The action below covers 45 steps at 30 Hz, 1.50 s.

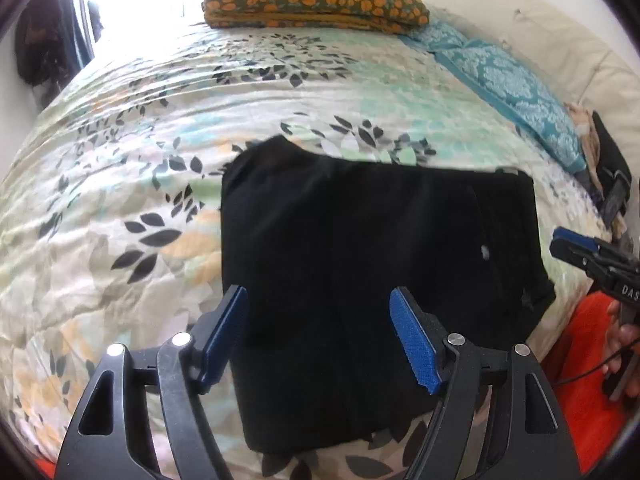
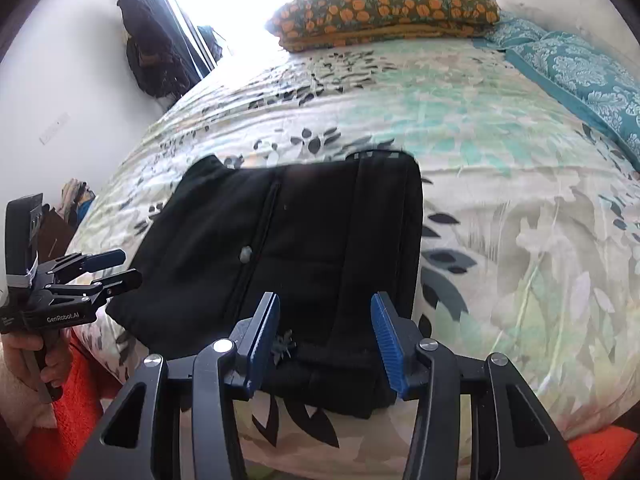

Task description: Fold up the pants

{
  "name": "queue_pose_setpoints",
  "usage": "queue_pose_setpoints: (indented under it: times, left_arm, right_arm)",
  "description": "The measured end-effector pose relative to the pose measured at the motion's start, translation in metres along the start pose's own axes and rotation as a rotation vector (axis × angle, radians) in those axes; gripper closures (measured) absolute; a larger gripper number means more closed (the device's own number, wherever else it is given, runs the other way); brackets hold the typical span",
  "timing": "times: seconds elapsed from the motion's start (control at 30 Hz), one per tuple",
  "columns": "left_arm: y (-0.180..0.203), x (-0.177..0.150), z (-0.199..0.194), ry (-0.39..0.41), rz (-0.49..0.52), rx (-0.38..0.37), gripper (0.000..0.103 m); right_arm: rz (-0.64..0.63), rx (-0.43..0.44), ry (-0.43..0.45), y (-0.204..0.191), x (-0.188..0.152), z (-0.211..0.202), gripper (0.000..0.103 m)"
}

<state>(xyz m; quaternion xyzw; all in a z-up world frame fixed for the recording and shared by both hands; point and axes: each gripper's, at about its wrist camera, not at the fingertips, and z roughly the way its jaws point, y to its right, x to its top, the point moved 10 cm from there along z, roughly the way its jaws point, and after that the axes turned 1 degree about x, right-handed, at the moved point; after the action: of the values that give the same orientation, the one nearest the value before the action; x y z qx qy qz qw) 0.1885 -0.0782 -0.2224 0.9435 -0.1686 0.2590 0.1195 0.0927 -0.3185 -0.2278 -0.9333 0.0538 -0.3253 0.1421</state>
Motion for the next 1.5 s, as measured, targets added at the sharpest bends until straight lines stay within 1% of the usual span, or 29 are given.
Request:
queue_pose_setpoints:
  times: [0.03,0.1,0.17,0.2,0.23,0.27,0.3,0.33,0.37,0.4,0.43,0.5,0.57,0.63,0.7,0.77,0.83,0.93,1.0,1.03,1.1,1.13,1.2,1.3,1.37,1.43,1.5]
  left_arm:
    - [-0.007,0.019,0.006,0.01,-0.032,-0.008,0.025]
    - [-0.013,0.05,0.028,-0.006,-0.067,-0.036,0.025]
    - [-0.012,0.069,0.066,-0.057,-0.074,-0.06,0.025]
    - [-0.013,0.073,0.088,-0.09,-0.077,-0.058,0.025]
    - [-0.02,0.073,0.111,-0.118,-0.089,-0.034,0.025]
    - [-0.029,0.073,0.129,-0.128,-0.105,0.015,0.025]
    - [-0.041,0.075,0.145,-0.125,-0.13,0.061,0.025]
    - [-0.052,0.076,0.156,-0.126,-0.172,0.076,0.023]
    - [-0.061,0.076,0.164,-0.129,-0.23,0.072,0.023]
    - [-0.068,0.077,0.167,-0.115,-0.277,0.07,0.023]
    - [-0.072,0.079,0.167,-0.099,-0.293,0.075,0.023]
    - [-0.069,0.078,0.168,-0.098,-0.25,0.102,0.022]
    - [-0.068,0.079,0.165,-0.097,-0.225,0.109,0.022]
    - [-0.071,0.08,0.153,-0.103,-0.256,0.104,0.022]
    - [-0.07,0.082,0.131,-0.086,-0.267,0.085,0.023]
    - [-0.061,0.079,0.101,-0.058,-0.216,0.086,0.023]
    - [-0.042,0.067,0.072,-0.05,-0.134,0.073,0.023]
    - [-0.005,0.026,0.036,-0.065,-0.037,0.024,0.023]
    - [0.017,-0.011,0.024,-0.092,0.026,0.013,0.023]
    - [0.025,-0.029,0.025,-0.11,0.052,0.021,0.023]
    - [0.033,-0.063,0.031,-0.153,0.09,0.05,0.023]
    - [0.032,-0.07,0.034,-0.151,0.102,0.085,0.023]
    - [0.03,-0.072,0.023,-0.103,0.098,0.122,0.023]
    - [0.026,-0.064,0.005,-0.08,0.068,0.136,0.023]
    - [0.022,-0.059,-0.005,-0.055,0.066,0.164,0.023]
    - [0.02,-0.059,-0.011,-0.046,0.076,0.186,0.023]
    - [0.02,-0.06,-0.016,-0.043,0.08,0.191,0.023]
  right_arm:
    - [-0.004,0.011,0.016,-0.003,0.016,0.001,0.052]
    - [-0.021,0.035,0.042,-0.011,0.043,0.009,0.052]
    - [-0.073,0.042,0.06,-0.02,0.061,0.027,0.05]
    - [-0.096,0.043,0.05,-0.021,0.063,0.041,0.049]
    - [-0.104,0.038,0.018,-0.017,0.058,0.059,0.048]
    - [-0.109,0.012,-0.014,-0.01,0.051,0.076,0.047]
    - [-0.119,-0.023,-0.04,-0.001,0.041,0.09,0.047]
    - [-0.124,-0.038,-0.06,0.007,0.032,0.101,0.047]
    - [-0.107,-0.027,-0.049,0.012,0.026,0.104,0.047]
    - [-0.084,-0.01,-0.026,0.015,0.024,0.102,0.047]
    - [-0.072,-0.008,-0.019,0.017,0.023,0.1,0.047]
    - [-0.074,-0.015,-0.011,0.017,0.022,0.099,0.047]
    - [-0.068,-0.003,0.005,0.018,0.021,0.098,0.047]
    - [-0.034,0.015,0.008,0.021,0.023,0.091,0.047]
    - [0.019,0.041,0.021,0.025,0.028,0.073,0.047]
    - [0.04,0.021,0.059,0.029,0.034,0.046,0.047]
    - [0.022,0.017,0.068,0.023,0.033,0.021,0.047]
    - [-0.02,0.078,0.045,-0.008,0.013,-0.004,0.046]
    - [-0.053,0.13,-0.008,-0.033,-0.014,-0.005,0.046]
    - [-0.06,0.137,-0.049,-0.04,-0.031,0.0,0.046]
    - [-0.046,0.107,-0.141,-0.037,-0.065,0.016,0.046]
    - [-0.033,0.111,-0.158,-0.036,-0.074,0.019,0.046]
    - [-0.04,0.103,-0.137,-0.039,-0.072,0.011,0.046]
    - [-0.056,0.065,-0.079,-0.039,-0.062,-0.008,0.046]
    - [-0.033,0.05,-0.041,-0.035,-0.061,-0.017,0.038]
    - [-0.017,0.02,-0.018,-0.031,-0.063,-0.022,0.034]
    - [-0.017,0.001,-0.013,-0.028,-0.062,-0.023,0.033]
